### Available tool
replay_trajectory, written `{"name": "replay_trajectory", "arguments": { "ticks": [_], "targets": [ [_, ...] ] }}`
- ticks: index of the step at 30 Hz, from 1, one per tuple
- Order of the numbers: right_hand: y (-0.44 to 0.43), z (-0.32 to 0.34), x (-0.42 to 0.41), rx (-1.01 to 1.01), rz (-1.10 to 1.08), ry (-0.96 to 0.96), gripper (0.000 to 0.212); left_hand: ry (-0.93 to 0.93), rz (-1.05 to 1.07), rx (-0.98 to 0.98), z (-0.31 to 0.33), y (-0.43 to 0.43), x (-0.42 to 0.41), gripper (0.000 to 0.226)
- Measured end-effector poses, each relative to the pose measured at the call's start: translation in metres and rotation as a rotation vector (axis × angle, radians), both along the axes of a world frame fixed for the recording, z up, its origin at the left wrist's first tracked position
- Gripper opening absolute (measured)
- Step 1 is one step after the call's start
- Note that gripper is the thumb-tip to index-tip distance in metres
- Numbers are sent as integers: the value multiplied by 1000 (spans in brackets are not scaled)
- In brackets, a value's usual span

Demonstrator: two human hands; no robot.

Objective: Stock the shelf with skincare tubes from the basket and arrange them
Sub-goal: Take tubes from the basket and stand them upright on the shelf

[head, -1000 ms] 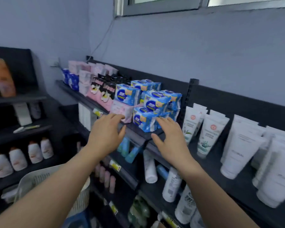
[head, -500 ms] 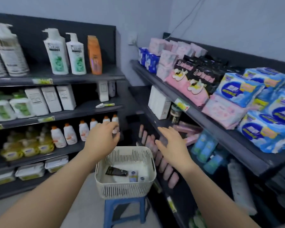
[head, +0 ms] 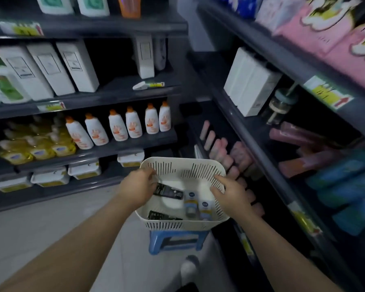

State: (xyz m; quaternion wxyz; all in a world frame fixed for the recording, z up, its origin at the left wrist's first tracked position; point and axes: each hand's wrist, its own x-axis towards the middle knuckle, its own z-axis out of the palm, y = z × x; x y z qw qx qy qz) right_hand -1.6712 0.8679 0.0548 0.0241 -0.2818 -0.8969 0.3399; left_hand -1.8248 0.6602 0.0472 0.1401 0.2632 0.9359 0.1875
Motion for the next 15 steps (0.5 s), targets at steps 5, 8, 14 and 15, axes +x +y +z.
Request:
{"name": "replay_trajectory", "arguments": {
  "ticks": [5, 8, 14, 15],
  "targets": [
    [29, -85, -45, -58, 31, -120, 43, -115, 3, -98, -88, 28, -30, 39],
    [46, -136, -68, -65, 85, -183, 43, -184, 42, -119, -143, 49, -47, 47],
    [66, -218, -100, -88, 132, -229, 45, -174, -58, -170, -238, 91, -74, 30],
    [69, -230, -104, -92, 141, -234, 45, -174, -76, -210, -252, 95, -77, 30]
  ]
}}
